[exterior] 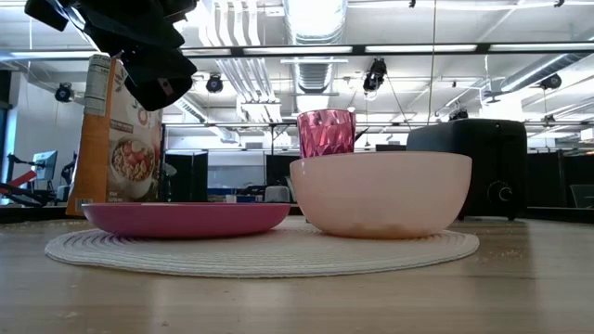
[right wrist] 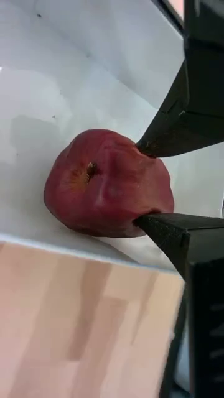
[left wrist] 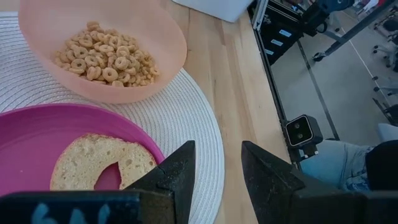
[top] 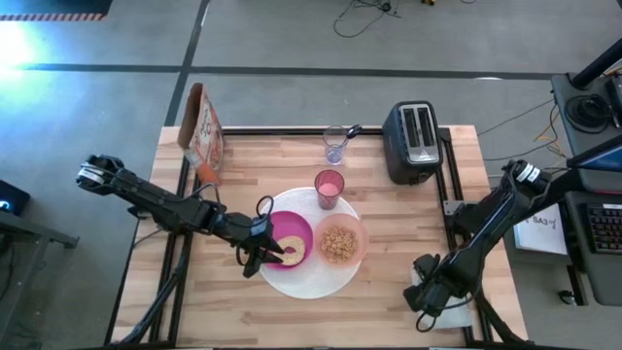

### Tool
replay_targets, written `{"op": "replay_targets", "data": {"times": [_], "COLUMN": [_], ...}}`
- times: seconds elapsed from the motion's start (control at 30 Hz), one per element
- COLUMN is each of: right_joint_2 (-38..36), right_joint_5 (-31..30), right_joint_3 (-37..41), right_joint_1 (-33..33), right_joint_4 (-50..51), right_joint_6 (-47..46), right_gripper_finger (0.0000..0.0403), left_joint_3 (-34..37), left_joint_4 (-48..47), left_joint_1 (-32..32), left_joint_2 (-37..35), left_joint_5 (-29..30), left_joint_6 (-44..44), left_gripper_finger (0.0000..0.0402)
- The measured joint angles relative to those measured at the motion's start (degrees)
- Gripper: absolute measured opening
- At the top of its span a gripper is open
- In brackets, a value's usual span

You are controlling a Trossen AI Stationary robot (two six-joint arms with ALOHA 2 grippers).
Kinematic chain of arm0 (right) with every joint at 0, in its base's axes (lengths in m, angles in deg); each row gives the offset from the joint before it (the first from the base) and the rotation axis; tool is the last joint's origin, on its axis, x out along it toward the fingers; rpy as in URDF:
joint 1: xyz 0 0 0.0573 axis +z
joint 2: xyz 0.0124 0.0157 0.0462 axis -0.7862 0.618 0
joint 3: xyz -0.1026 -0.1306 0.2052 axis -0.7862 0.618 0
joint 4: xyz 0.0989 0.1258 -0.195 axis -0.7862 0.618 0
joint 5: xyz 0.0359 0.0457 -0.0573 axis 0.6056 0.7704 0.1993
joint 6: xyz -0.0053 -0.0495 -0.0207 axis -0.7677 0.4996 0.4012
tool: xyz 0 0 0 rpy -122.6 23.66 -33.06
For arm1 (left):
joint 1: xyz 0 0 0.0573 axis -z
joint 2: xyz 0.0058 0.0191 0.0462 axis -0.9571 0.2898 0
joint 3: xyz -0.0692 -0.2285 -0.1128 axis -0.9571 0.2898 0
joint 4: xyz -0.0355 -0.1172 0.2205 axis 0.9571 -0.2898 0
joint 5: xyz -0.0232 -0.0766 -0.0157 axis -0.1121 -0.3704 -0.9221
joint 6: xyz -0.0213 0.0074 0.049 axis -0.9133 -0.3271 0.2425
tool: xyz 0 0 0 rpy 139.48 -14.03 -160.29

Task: Arrange a breakfast setting
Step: Put the apple from the white bin to the top of the pink plate on the white mat

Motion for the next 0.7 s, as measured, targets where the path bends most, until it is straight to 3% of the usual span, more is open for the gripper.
{"op": "replay_targets", "data": {"times": [0.43,0.7], "right_joint_2": [-14.2,-22.0], "right_joint_5": [-0.8,-10.0], "right_joint_3": [-0.2,-0.3], "right_joint_1": [0.0,0.0], "right_joint_4": [1.5,1.2], "right_joint_6": [0.5,5.8], "right_gripper_finger": [0.0117,0.0117], "left_joint_3": [0.0,0.0], "left_joint_4": [1.0,2.1], "left_joint_1": [0.0,0.0], "left_joint_2": [0.0,0.0], "left_joint_5": [0.0,0.0], "left_joint_6": [-1.0,-0.9], "left_gripper_finger": [0.0113,0.0113]}}
